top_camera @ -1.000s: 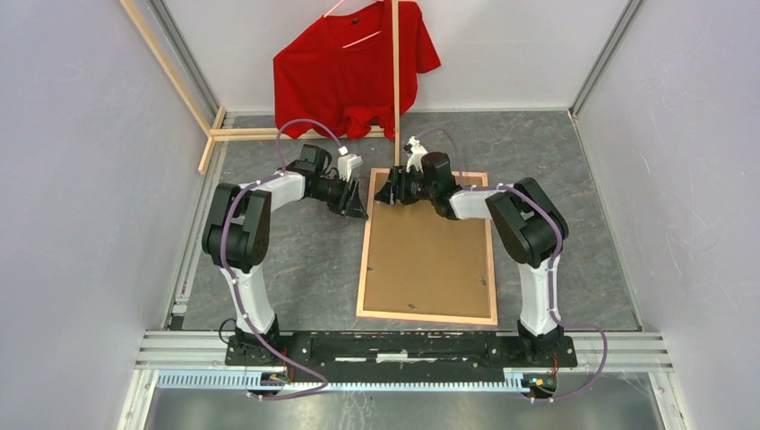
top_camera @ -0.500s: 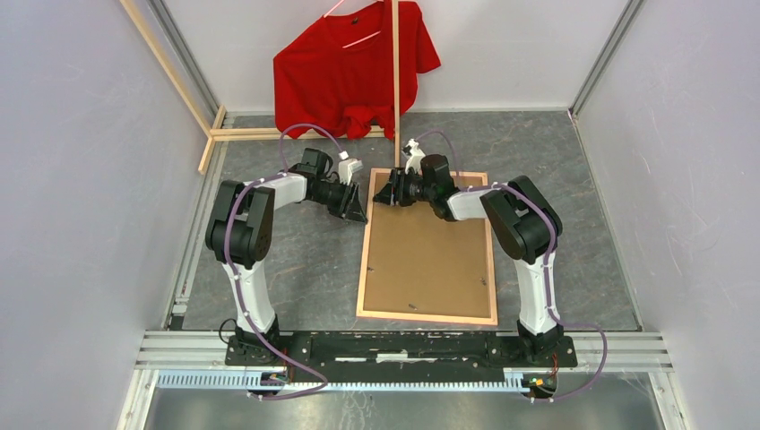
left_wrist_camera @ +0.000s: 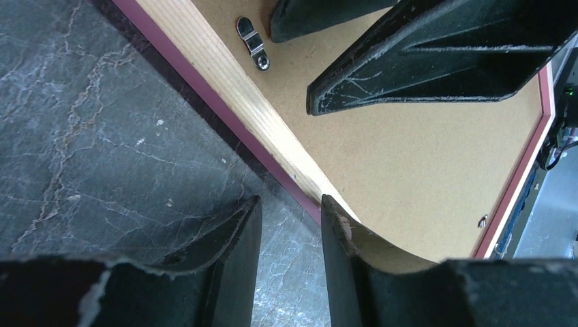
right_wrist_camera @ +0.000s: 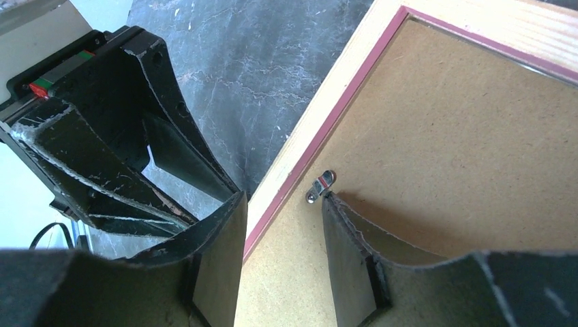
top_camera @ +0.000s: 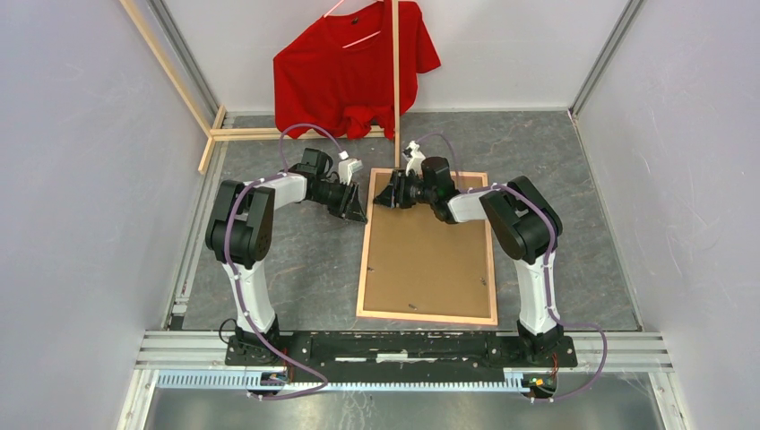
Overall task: Put the photo into the frame
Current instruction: Install the photo frame at the center of the board.
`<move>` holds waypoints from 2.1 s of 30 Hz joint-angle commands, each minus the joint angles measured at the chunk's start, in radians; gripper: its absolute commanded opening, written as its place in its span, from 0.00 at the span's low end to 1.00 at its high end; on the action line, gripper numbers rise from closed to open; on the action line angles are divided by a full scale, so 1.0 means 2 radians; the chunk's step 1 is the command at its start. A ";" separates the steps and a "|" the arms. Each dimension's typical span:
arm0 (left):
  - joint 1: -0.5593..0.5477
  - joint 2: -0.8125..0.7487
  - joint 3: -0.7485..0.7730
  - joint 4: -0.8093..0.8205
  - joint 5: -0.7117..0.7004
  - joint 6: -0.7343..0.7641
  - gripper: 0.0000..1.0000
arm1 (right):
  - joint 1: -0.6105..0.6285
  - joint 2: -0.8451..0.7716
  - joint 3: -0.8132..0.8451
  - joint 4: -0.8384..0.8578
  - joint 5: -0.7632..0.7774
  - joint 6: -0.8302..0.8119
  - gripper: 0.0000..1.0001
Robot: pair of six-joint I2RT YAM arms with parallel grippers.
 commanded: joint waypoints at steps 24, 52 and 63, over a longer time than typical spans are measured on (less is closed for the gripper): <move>-0.003 -0.003 -0.007 -0.012 -0.007 0.026 0.44 | 0.001 -0.012 0.025 -0.055 0.007 -0.030 0.48; -0.003 -0.004 -0.008 -0.014 -0.010 0.028 0.44 | 0.012 0.016 0.064 -0.111 0.023 -0.064 0.47; -0.003 -0.004 -0.008 -0.015 -0.011 0.030 0.44 | 0.017 0.030 0.070 -0.082 -0.002 -0.035 0.45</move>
